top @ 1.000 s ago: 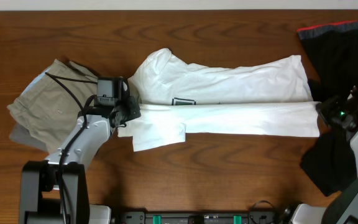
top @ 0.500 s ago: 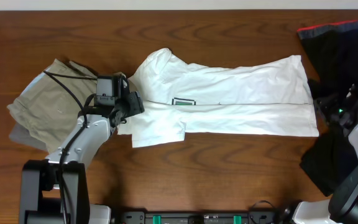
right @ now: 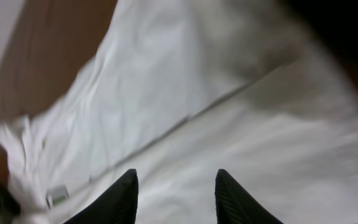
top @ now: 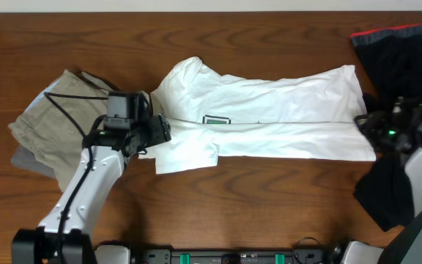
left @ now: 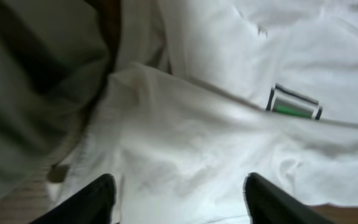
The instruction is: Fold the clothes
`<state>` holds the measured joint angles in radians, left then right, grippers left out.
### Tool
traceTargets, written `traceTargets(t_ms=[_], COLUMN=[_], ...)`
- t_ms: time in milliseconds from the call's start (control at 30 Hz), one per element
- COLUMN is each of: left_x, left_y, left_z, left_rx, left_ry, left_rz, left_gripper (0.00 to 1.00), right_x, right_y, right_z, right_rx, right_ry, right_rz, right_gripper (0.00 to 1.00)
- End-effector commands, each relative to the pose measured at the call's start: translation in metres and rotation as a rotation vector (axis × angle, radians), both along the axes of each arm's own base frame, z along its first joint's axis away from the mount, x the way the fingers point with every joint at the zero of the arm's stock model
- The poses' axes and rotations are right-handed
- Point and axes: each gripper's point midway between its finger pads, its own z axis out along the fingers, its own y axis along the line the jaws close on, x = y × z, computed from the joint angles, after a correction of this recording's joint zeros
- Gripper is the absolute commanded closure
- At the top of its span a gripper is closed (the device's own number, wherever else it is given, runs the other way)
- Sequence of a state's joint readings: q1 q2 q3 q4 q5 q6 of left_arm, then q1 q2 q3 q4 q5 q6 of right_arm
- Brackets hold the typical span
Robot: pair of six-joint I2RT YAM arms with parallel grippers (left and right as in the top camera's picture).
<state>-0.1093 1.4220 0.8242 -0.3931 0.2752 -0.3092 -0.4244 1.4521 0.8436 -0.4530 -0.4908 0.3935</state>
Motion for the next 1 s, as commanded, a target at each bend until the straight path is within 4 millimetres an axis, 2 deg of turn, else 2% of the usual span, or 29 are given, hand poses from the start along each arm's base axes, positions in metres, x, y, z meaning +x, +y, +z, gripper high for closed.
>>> traceTargets(t_ms=[0, 133, 267, 500, 600, 700, 833, 967], left_x=[0.0, 0.005, 0.01, 0.006, -0.003, -0.002, 0.008, 0.001], left_y=[-0.007, 0.002, 0.003, 0.004, 0.005, 0.006, 0.005, 0.006], left_z=[-0.016, -0.036, -0.049, -0.053, -0.056, -0.053, -0.036, -0.031], left_rx=[0.005, 0.059, 0.069, 0.074, 0.078, 0.084, 0.095, 0.099], left_ry=[0.035, 0.062, 0.073, 0.092, 0.132, 0.124, 0.064, 0.086], left_rz=[-0.054, -0.032, -0.032, -0.031, -0.032, -0.043, -0.07, -0.07], left_gripper=[0.39, 0.46, 0.5, 0.6, 0.64, 0.58, 0.57, 0.57], right_x=[0.004, 0.006, 0.007, 0.005, 0.005, 0.003, 0.002, 0.002], right_y=[0.02, 0.042, 0.057, 0.064, 0.062, 0.061, 0.058, 0.058], right_z=[0.0, -0.001, -0.001, -0.003, -0.003, -0.005, -0.007, -0.007], right_rx=[-0.085, -0.099, -0.099, -0.104, -0.112, -0.116, -0.132, -0.132], right_ry=[0.005, 0.007, 0.005, 0.015, 0.017, 0.029, 0.041, 0.042], right_rz=[0.098, 0.161, 0.204, 0.224, 0.219, 0.216, 0.206, 0.206], right_gripper=[0.62, 0.63, 0.64, 0.64, 0.65, 0.65, 0.65, 0.65])
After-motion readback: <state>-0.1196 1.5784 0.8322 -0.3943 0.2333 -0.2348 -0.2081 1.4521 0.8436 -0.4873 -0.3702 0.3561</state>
